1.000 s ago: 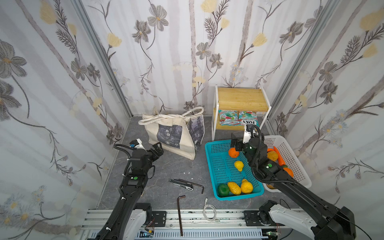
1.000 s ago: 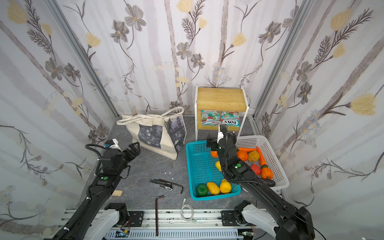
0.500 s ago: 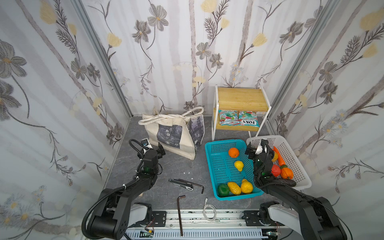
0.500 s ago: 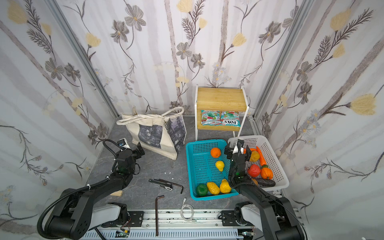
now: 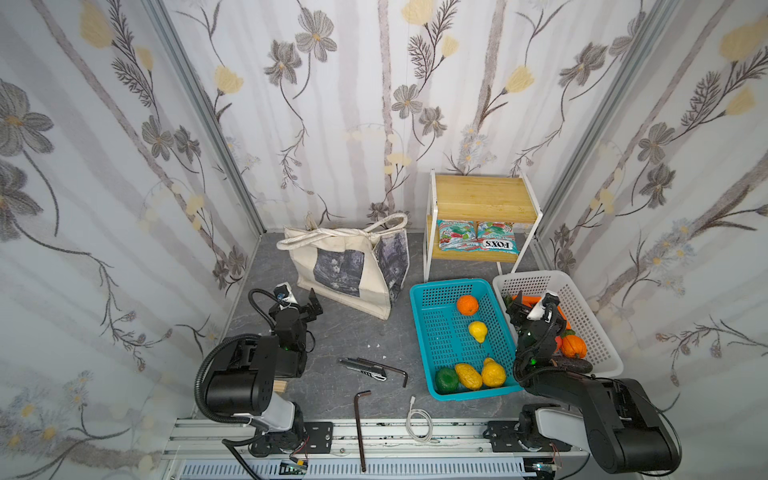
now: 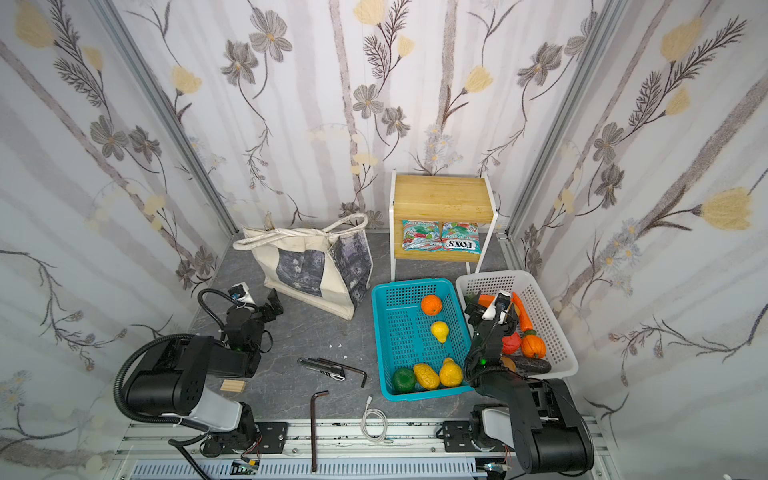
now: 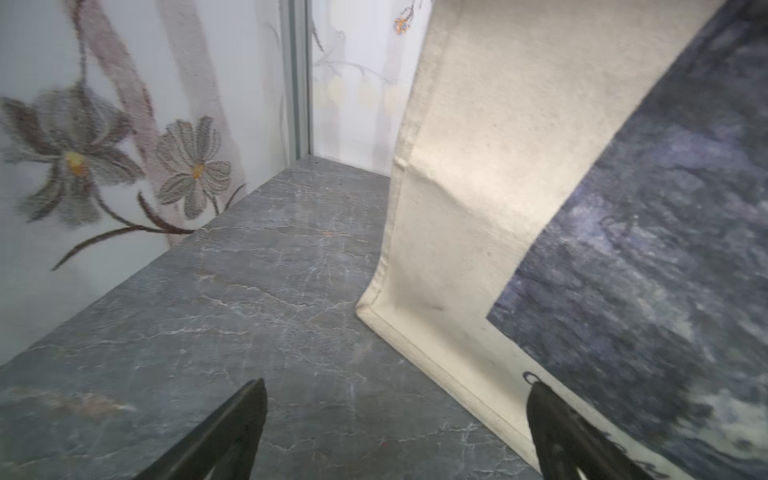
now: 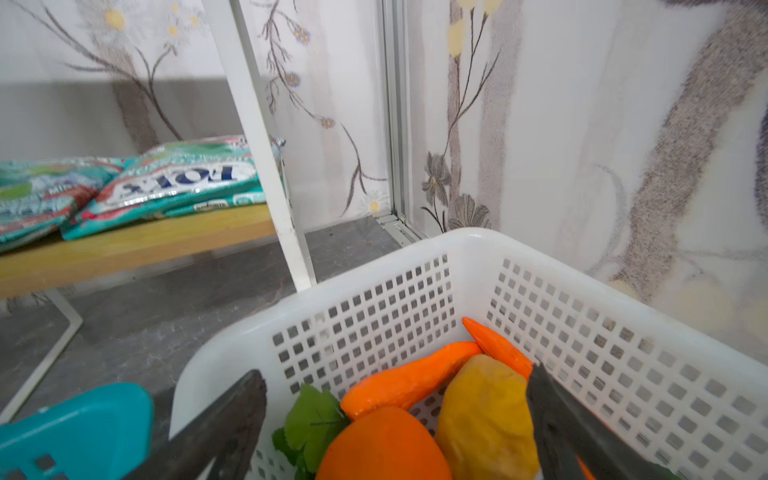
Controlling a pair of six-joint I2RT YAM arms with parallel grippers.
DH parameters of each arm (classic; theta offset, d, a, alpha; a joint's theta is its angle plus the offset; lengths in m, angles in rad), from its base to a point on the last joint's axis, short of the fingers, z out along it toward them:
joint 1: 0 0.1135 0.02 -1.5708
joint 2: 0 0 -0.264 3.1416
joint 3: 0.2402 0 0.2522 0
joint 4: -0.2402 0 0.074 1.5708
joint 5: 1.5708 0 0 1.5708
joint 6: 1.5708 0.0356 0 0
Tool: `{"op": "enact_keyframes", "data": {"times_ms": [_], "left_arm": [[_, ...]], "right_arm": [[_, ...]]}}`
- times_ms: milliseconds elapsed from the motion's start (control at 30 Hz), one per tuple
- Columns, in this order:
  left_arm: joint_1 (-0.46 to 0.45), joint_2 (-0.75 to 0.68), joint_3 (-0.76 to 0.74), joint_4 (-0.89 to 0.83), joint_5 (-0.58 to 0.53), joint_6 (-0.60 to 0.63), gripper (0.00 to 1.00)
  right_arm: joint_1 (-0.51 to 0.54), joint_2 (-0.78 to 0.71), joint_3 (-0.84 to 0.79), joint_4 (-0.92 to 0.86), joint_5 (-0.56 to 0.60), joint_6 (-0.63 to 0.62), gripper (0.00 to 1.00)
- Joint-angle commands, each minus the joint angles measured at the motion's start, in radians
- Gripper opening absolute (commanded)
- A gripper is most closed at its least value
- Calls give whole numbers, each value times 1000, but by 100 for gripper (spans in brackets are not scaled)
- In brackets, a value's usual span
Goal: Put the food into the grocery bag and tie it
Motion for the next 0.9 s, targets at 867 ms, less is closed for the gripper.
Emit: {"op": "enact_keyframes", "data": {"times_ms": [867], "left_arm": [[-38,25,-1,127,-53,60,100]], "right_arm": [[-27,133,87,87,-352,-89,100]]}}
